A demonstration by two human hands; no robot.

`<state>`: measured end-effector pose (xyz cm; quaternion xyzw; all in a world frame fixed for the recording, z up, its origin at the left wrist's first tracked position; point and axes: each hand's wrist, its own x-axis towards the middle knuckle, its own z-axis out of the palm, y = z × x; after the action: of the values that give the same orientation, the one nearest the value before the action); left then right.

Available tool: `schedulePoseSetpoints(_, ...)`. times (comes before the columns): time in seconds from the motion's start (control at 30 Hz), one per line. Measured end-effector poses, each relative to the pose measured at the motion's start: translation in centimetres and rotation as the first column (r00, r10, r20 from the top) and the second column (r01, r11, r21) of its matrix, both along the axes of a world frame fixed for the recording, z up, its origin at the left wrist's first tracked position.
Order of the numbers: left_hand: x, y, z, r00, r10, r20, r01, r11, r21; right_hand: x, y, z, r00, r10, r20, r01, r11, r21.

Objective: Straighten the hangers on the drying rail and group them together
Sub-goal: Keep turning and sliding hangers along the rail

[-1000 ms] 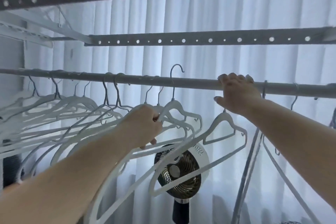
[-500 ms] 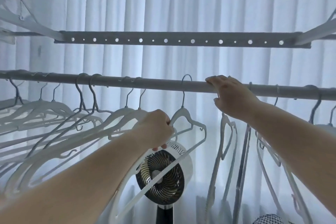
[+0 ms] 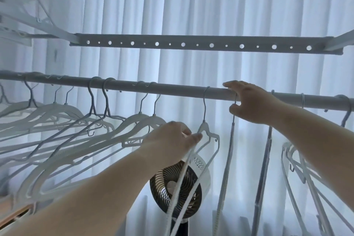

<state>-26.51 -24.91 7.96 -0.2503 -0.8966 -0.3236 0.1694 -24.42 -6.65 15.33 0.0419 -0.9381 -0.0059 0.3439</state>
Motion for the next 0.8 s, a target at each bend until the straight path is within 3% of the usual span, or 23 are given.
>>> schedulePoseSetpoints(0.13, 1.1, -3.1, 0.2, 0.945, 0.161, -0.284, -0.100, 0.971, 0.218, -0.5, -1.1, 0.4, 1.000, 0.014, -0.026, -0.014, 1.000, 0.008)
schedulePoseSetpoints(0.3, 1.1, -8.1, -1.5, 0.851, 0.357, -0.385, -0.282, 0.930, 0.237, -2.0, -3.6, 0.2, 0.996, 0.039, -0.079, -0.033, 0.996, 0.078)
schedulePoseSetpoints(0.5, 0.8, -11.4, -4.6, 0.811, 0.476, -0.340, -0.465, 0.877, 0.120, -3.7, -4.8, 0.0, 0.993, -0.083, -0.081, 0.093, 0.987, 0.128)
schedulePoseSetpoints(0.63, 0.2, -12.1, -5.4, 0.820, 0.486, -0.303, -0.480, 0.871, 0.099, -4.0, -4.2, -0.1, 0.988, -0.071, -0.137, 0.088, 0.989, 0.118)
schedulePoseSetpoints(0.8, -0.4, -12.4, -6.0, 0.897, 0.409, -0.165, -0.414, 0.910, 0.006, -4.0, -3.6, -0.4, 0.987, -0.056, -0.152, 0.078, 0.986, 0.146)
